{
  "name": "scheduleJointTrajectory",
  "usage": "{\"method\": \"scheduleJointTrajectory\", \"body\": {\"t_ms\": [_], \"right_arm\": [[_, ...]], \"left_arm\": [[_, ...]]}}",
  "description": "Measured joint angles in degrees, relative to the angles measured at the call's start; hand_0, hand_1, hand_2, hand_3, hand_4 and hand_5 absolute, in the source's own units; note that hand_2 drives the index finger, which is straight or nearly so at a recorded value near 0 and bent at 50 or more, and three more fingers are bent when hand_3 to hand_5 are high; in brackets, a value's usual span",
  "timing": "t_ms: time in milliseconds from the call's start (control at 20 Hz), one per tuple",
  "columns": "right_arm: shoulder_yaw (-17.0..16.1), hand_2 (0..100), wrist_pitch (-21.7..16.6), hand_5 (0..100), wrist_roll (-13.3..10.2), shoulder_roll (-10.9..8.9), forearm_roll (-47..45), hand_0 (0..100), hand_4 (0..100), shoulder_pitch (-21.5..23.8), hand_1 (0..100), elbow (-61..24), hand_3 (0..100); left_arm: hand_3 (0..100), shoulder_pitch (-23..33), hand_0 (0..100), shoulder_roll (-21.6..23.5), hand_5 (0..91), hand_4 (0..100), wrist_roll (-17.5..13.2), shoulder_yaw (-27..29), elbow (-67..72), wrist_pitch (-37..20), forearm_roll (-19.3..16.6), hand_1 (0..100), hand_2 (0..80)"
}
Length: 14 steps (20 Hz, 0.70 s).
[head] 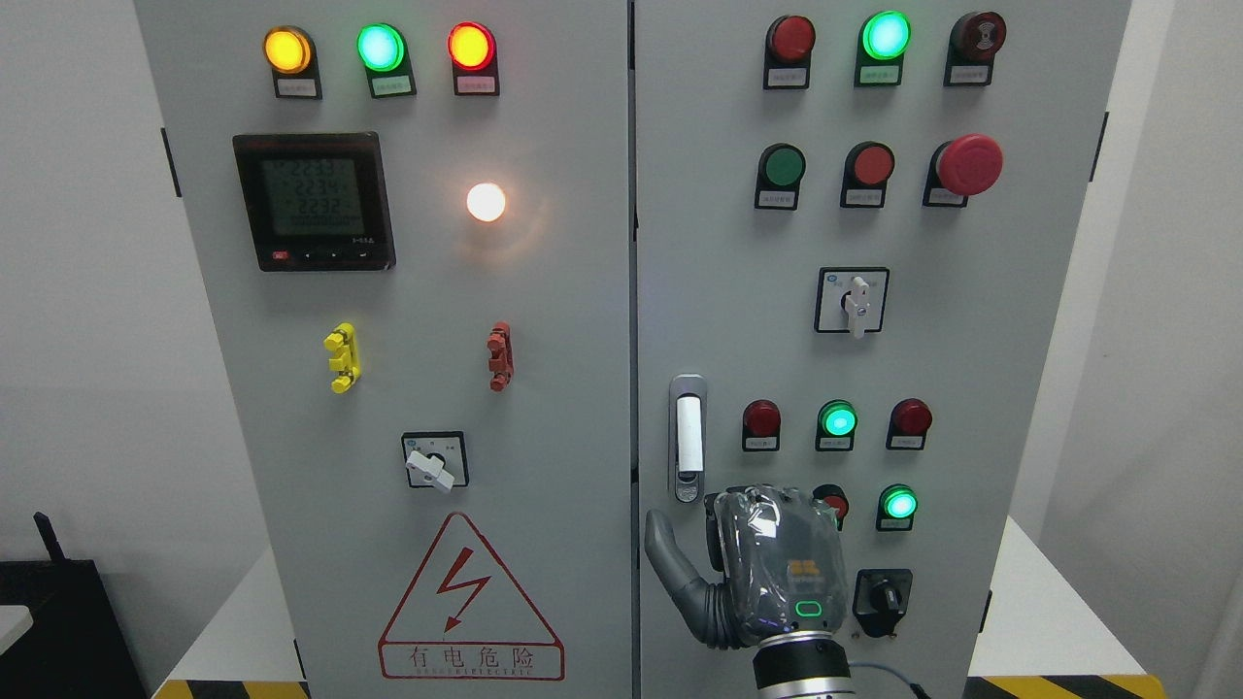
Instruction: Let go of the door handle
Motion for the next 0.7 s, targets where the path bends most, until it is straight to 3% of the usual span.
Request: {"method": "scheduleJointTrajectory", "body": {"t_ms": [251, 702], "right_arm": [[-0.2, 100, 0.5, 97, 1.5, -0.05, 0.0, 41, 100, -1.4, 0, 0.2, 100], [-0.7, 100, 0.6, 97, 1.8, -0.07, 0.1, 41, 100, -3.4, 1, 1.0, 100]], "left_arm": [[0, 0.0, 12, 0.0, 0.0, 0, 0.0, 0.0, 0.0, 0.0, 0.0, 39, 0.0], [0, 0.0, 12, 0.0, 0.0, 0, 0.0, 0.0, 0.0, 0.0, 0.0, 39, 0.0]]}}
